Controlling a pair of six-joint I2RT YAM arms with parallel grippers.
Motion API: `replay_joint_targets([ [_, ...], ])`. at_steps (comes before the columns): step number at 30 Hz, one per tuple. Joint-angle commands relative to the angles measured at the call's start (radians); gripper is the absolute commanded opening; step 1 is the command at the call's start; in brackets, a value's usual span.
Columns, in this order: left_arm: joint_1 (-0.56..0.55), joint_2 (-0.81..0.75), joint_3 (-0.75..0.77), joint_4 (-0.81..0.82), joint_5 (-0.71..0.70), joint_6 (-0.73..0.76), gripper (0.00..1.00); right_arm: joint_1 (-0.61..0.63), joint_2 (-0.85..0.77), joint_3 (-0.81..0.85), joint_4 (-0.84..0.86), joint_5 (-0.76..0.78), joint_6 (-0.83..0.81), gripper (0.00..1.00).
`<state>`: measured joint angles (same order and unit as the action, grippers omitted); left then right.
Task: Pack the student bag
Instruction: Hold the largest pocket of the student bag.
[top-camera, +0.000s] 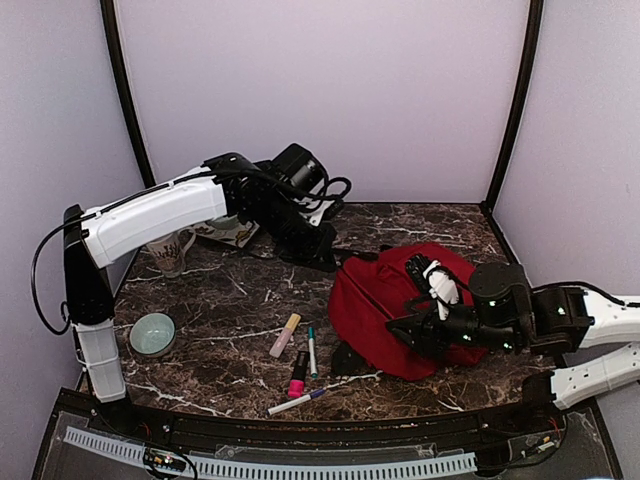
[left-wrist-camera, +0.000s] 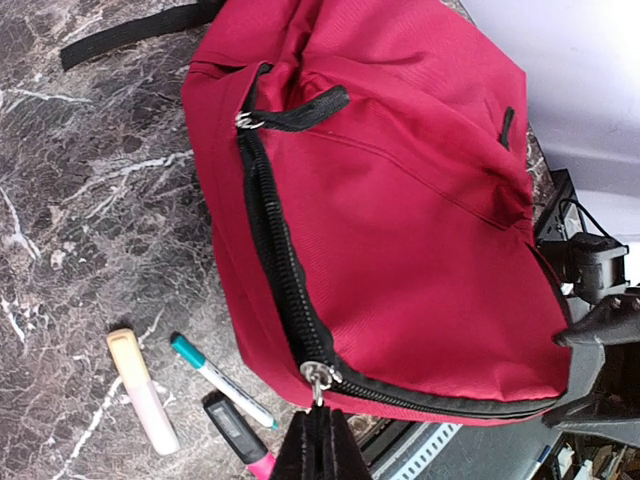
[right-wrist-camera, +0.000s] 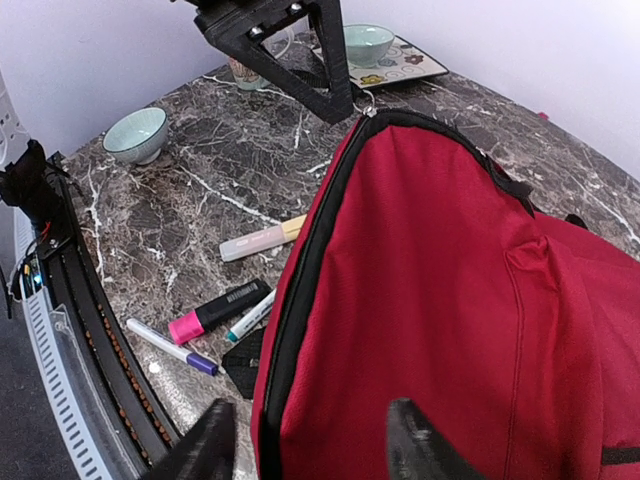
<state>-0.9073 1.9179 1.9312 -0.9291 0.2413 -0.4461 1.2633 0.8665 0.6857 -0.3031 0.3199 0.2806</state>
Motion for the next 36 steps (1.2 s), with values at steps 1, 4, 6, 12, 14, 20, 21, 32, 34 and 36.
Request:
replay_joint_targets([
  [1,-0.033,-0.091,-0.022,0.085,0.03,-0.024,0.0,0.005,0.05,0.05,0.106,0.025,-0.004,0.61],
  [4,-0.055,-0.091,-0.025,0.1,0.032,-0.044,0.0,0.006,0.099,0.066,0.178,0.058,-0.01,0.64],
  [6,-0.069,-0.092,-0.029,0.111,0.032,-0.058,0.0,0.006,0.139,0.078,0.217,0.084,-0.013,0.64],
  [12,-0.101,-0.098,-0.041,0.133,0.042,-0.082,0.0,0.004,0.229,0.076,0.315,0.141,-0.066,0.54],
  [14,-0.106,-0.102,-0.047,0.133,0.041,-0.085,0.0,0.002,0.243,0.071,0.33,0.144,-0.079,0.48],
  [20,-0.108,-0.132,-0.089,0.147,0.025,-0.082,0.0,0.0,0.235,0.05,0.324,0.136,-0.058,0.15],
  [21,-0.108,-0.133,-0.094,0.147,0.025,-0.081,0.0,0.0,0.228,0.043,0.321,0.131,-0.051,0.11],
  [32,-0.108,-0.123,-0.103,0.163,0.042,-0.07,0.0,-0.001,0.198,0.016,0.277,0.022,0.004,0.45],
  [34,-0.108,-0.122,-0.101,0.167,0.045,-0.069,0.0,0.0,0.209,0.017,0.268,0.034,0.009,0.44],
  [36,-0.108,-0.121,-0.102,0.169,0.046,-0.069,0.0,-0.001,0.22,0.017,0.26,0.033,0.011,0.42],
])
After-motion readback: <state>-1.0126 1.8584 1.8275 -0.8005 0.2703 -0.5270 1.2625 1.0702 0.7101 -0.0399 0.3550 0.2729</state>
